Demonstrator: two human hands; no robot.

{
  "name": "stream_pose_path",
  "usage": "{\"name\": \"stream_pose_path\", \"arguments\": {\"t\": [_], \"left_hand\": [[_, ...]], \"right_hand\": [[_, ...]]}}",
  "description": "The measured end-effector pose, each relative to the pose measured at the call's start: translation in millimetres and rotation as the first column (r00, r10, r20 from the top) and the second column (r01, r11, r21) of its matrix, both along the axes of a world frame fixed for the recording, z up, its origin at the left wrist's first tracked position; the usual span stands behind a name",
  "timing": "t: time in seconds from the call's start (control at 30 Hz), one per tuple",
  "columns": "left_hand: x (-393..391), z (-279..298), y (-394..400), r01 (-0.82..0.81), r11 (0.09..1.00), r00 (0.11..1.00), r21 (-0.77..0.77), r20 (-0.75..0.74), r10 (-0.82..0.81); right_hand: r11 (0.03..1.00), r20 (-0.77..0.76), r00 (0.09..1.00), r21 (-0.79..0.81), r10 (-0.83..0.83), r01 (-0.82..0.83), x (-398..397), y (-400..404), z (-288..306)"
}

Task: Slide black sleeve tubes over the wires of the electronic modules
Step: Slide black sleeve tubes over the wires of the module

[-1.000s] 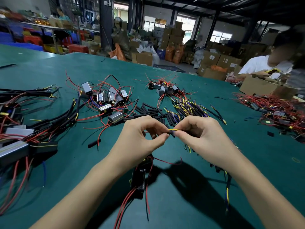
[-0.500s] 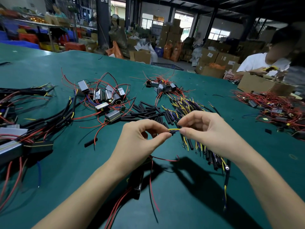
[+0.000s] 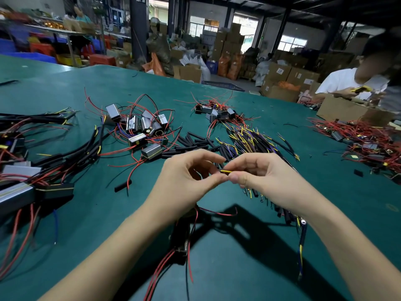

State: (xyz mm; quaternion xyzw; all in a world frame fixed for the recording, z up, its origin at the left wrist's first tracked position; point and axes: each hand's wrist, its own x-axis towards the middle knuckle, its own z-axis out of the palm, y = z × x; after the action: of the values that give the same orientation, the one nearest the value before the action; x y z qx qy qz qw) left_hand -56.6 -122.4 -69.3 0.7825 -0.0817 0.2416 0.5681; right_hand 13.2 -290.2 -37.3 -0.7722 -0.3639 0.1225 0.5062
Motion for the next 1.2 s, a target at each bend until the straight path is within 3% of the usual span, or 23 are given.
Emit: {"name": "stream_pose_path", "arguments": {"t": [0.1,0.17,0.23,0.3,0.4,0.53,0.8,1.2], "left_hand": [[2.9,6.6,20.5,0.111,0.971,0.968,-0.21,-0.199,-0.153],[3.1,6.3,32.5,0.104,0.982,0.927,-0.156,-0.341,-0.153],[1.0,4.6,37.6,0.232,0.969,0.834,-0.089,-0.494,-0.245],[-2.1,3.7,37.7,0.341,0.934,0.762,-0.108,-0.55,-0.342],[-3.0,4.8,38.2,0.349,0.925,0.764,-0.147,-0.526,-0.372],[-2.0,4.4,36.3,0.307,0.947,0.816,-0.1,-0.484,-0.316],[1.6,1.1,23.3,0.208,0.964,0.91,-0.166,-0.328,-0.254],[-3.5,7.1,22.3,0.297,0.951,0.894,-0.083,-0.326,-0.308]], "right_hand": [[1.0,0.029,1.0,0.018,0.002,-0.002,2.4,-3.1,-0.7],[0.999,0.036,0.999,0.029,0.021,-0.022,2.2,-3.7,-0.8],[0.998,0.053,0.997,0.027,0.054,-0.056,2.5,-4.0,-1.4],[0.997,0.08,0.993,0.007,0.082,-0.082,3.2,-5.5,-0.9],[0.996,0.085,0.992,-0.026,0.089,-0.087,3.9,-8.4,2.2],[0.997,0.063,0.997,-0.069,0.042,-0.038,6.1,-10.3,5.5],[0.998,0.121,0.992,-0.059,0.037,-0.03,3.7,-6.8,4.0],[0.992,0.282,0.956,-0.118,0.081,-0.049,2.0,-6.2,4.7]]}}
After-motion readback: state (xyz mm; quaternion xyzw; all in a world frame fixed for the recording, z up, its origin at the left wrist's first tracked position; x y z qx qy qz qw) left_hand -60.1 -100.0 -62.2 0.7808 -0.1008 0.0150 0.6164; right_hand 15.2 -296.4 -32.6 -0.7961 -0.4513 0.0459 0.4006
